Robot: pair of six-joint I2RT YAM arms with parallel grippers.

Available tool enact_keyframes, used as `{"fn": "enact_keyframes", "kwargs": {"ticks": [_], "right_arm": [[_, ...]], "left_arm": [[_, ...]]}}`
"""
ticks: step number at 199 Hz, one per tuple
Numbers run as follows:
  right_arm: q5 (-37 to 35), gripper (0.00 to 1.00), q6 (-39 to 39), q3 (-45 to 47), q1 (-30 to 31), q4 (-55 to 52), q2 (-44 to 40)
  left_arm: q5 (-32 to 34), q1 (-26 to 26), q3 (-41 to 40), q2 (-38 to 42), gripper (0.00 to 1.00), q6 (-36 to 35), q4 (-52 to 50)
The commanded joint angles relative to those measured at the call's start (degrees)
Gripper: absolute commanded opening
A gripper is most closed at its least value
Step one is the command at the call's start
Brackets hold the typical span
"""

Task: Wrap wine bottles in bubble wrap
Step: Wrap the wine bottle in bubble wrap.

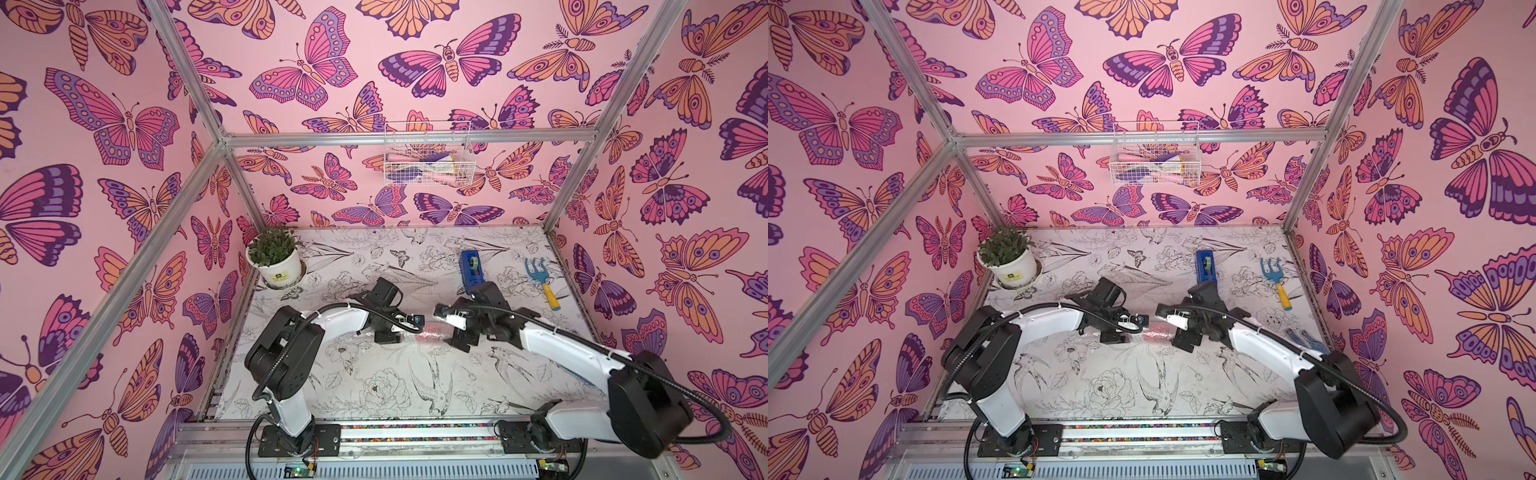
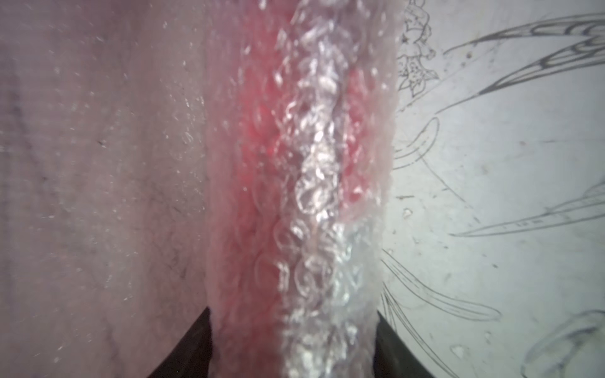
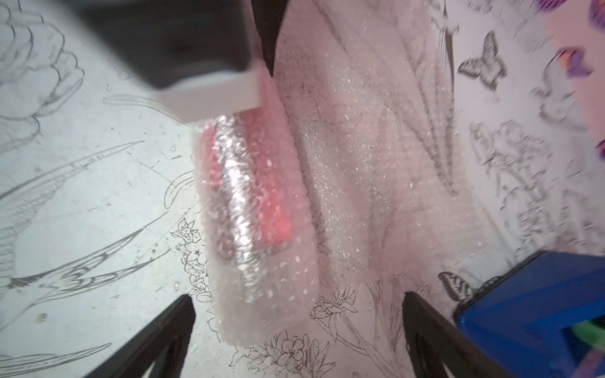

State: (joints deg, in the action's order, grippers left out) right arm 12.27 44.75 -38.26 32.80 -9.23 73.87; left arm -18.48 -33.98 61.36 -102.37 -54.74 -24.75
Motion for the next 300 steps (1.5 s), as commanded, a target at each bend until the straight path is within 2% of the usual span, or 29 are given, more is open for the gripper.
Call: {"fn": "enact_keyframes", "kwargs": {"ticks": [1,26,50,69,105,138,166,178,200,214,243,275,300], "right_arm": [[-4.02,0.99,7.76,6.95,3.39,14.49,-3.3],[-6.82,0.99,9.69,8.96,8.01,21.06,-2.02],[-10.07,0.99,12.54,8.76,10.81,30.15,3.55],[-9.9,0.99,13.5,6.67,11.12,33.68,8.12],[-10.78,1.0,15.24,1.43,11.24,29.03,14.02],[-9.33,0.89,17.91,-2.23,11.15,20.27,18.28],[-8.32,0.83,18.03,-4.39,11.18,13.52,20.21],[-8.28,0.77,18.24,-5.47,11.09,10.95,21.32],[-8.02,0.62,18.48,-8.21,11.13,5.69,23.56],[-7.87,0.49,17.84,-9.43,11.09,3.22,24.59],[-5.59,0.3,17.09,-10.96,10.13,-1.9,24.3],[-2.17,0.17,15.68,-15.61,7.61,-12.4,24.72],[1.93,0.11,14.35,-19.93,5.22,-20.28,26.38]], "left_arm": [[-9.61,2.25,6.92,-3.93,0.51,3.1,-20.08],[-14.01,3.86,16.22,-10.85,0.51,2.36,-32.82],[-13.79,4.09,23.31,-17.58,0.51,0.95,-41.79],[-13.63,4.26,25.99,-20.73,0.51,0.44,-43.85],[-14.81,5.18,29.58,-24.74,0.54,-0.66,-44.96],[-15.68,6.32,34.03,-28.17,0.57,-0.81,-46.14],[-16.39,7.29,36.27,-28.67,0.58,-1.22,-46.63],[-16.61,7.52,36.67,-28.6,0.6,-1.67,-46.74],[-16.87,7.85,37.07,-28.29,0.7,-1.9,-46.71],[-17.59,8.53,37.31,-27.65,0.81,-1.57,-46.42],[-19.88,10.96,34.7,-21.22,1.0,2.01,-38.67],[-17.38,14.7,23.03,-6.75,0.99,7.79,-19.63],[-10.79,17.27,6.44,7.96,0.99,11.73,1.67]]}}
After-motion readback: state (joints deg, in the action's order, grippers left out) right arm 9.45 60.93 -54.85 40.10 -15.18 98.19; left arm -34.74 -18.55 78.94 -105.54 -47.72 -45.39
